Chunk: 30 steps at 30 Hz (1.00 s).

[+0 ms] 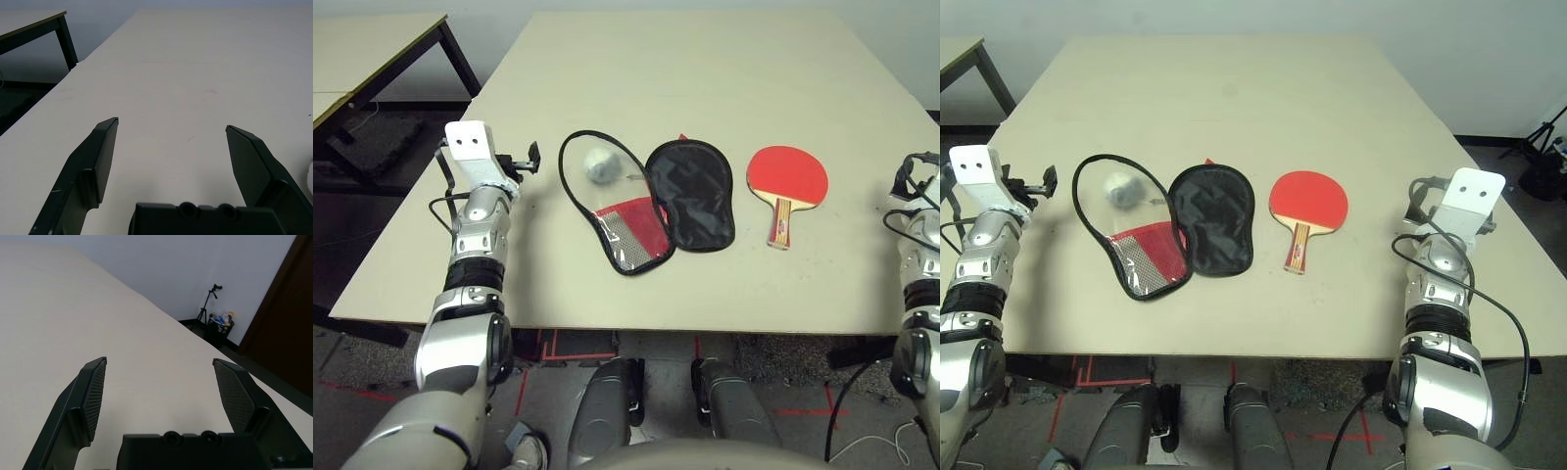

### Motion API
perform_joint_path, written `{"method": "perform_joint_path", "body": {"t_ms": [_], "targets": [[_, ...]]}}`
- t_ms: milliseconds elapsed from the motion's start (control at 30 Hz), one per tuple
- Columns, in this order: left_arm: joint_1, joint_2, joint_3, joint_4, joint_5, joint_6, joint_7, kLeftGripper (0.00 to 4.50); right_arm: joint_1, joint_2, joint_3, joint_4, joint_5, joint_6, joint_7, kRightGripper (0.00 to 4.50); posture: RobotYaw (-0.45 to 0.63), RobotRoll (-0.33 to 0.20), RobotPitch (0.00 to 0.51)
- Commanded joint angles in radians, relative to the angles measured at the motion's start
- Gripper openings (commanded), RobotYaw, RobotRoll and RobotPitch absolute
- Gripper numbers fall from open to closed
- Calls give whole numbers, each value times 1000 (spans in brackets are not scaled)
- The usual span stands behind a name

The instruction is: Store the ping-pong paddle in its case and zip it.

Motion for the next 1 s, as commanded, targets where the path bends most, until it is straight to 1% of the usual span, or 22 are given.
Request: {"method": "perform_joint_path", "body": {"t_ms": [33,133,200,267,333,433,533,600,633,667,700,733,800,933,1000], "targets": [[13,0,3,35,9,-15,8,4500,13,7,-7,-15,8,12,10,4465,29,0,153],[-12,-14,-1,62,4,-14,4,4500,6,5,-6,-31,17,27,34,4465,15,0,155],[-37,-10,-5,72,4,-14,-10,4500,4,0,-2,-56,20,53,49,4465,10,0,155],[-72,4,-10,81,3,-8,-38,4500,4,-4,3,-106,31,133,73,4465,11,0,153],[-111,28,-26,87,10,-6,-94,4500,15,-1,7,-216,57,289,94,4465,13,0,149],[-163,59,-57,92,18,-2,-201,4500,43,-16,26,-438,106,652,125,4465,8,0,145],[-221,101,-78,103,18,14,-302,4500,55,-38,37,-699,181,1075,138,4465,-11,0,133],[-278,118,-101,109,18,42,-396,4500,29,-36,33,-857,243,1397,140,4465,-13,0,126],[-304,122,-115,111,19,59,-444,4500,16,-33,40,-923,265,1527,146,4465,-15,0,124],[-325,121,-131,108,22,67,-488,4500,4,-22,48,-981,280,1642,152,4465,-19,0,122],[-336,121,-140,106,24,71,-515,4500,-4,-11,49,-1022,283,1715,154,4465,-19,0,122],[-343,119,-147,105,27,71,-533,4500,-13,7,43,-1050,279,1769,151,4465,-21,0,122],[-362,91,-177,89,30,89,-587,4500,-29,46,60,-1073,296,1809,135,4465,-30,0,122],[-366,38,-218,51,27,125,-665,4500,-42,92,87,-1074,308,1814,104,4465,-34,0,122],[-357,5,-248,32,32,135,-707,4500,-42,93,118,-1060,308,1814,96,4465,-32,0,122]]}}
